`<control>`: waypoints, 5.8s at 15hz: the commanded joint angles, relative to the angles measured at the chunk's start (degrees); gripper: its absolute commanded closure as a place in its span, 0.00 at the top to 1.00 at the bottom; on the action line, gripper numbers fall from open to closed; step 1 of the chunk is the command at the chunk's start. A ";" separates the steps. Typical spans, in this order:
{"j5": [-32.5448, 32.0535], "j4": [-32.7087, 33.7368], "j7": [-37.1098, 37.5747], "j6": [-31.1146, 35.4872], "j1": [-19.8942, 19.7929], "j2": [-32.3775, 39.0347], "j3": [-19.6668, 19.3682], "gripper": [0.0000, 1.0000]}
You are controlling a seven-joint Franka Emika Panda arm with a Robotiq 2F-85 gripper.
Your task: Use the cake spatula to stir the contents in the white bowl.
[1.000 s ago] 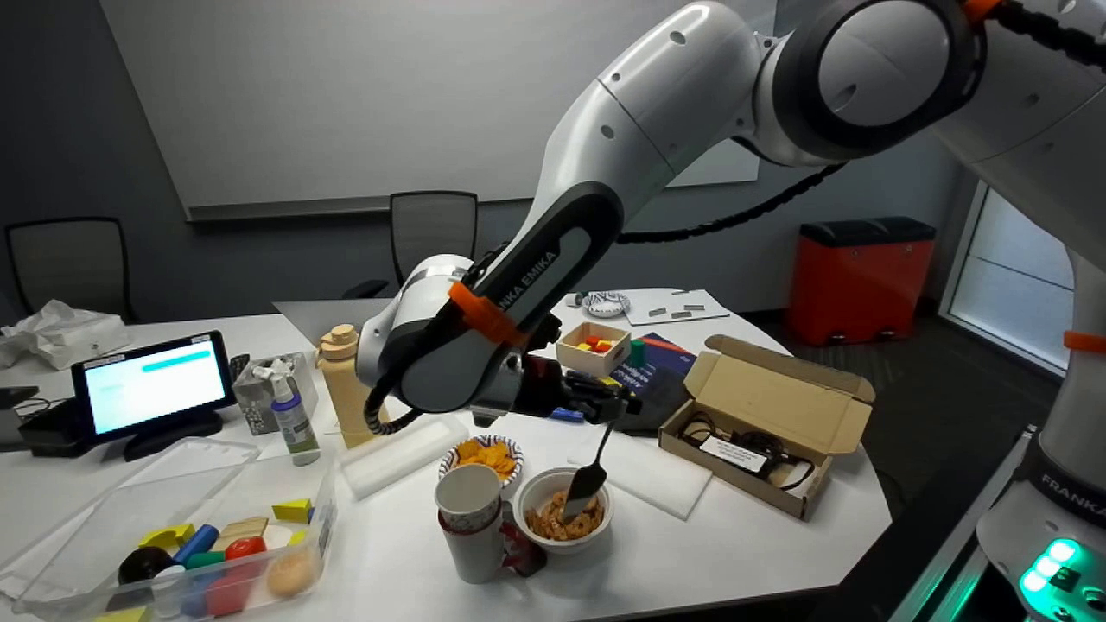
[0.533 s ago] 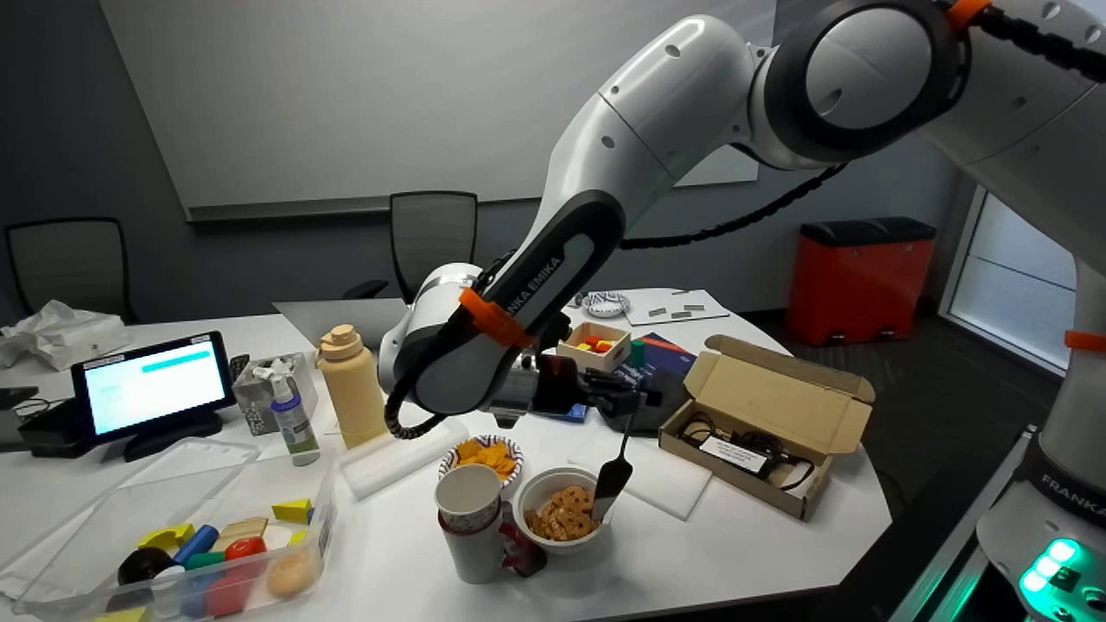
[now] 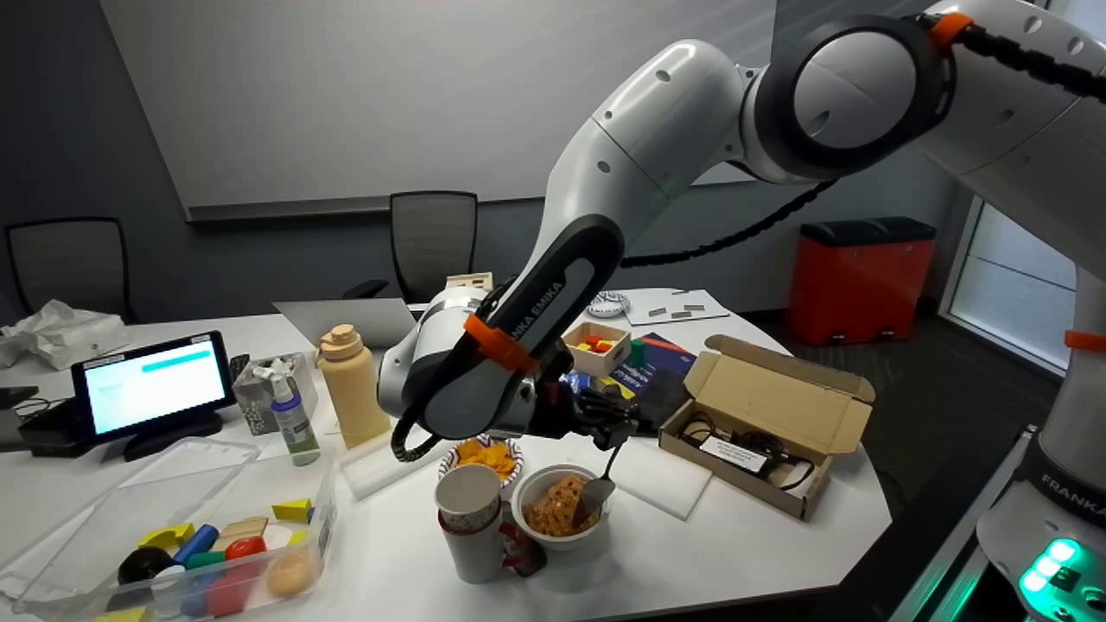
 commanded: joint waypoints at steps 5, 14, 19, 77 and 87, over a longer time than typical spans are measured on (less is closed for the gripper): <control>-4.90 1.60 6.18 -0.34 0.93 -0.67 -1.07 0.01; -1.26 2.00 9.43 7.10 0.37 -0.24 0.36 0.01; 1.84 2.98 5.70 3.72 -0.04 -1.64 0.25 0.01; 6.45 4.30 1.89 -7.65 -2.86 2.09 0.58 0.01; 0.33 4.67 2.63 -14.04 -2.08 4.27 -0.01 0.01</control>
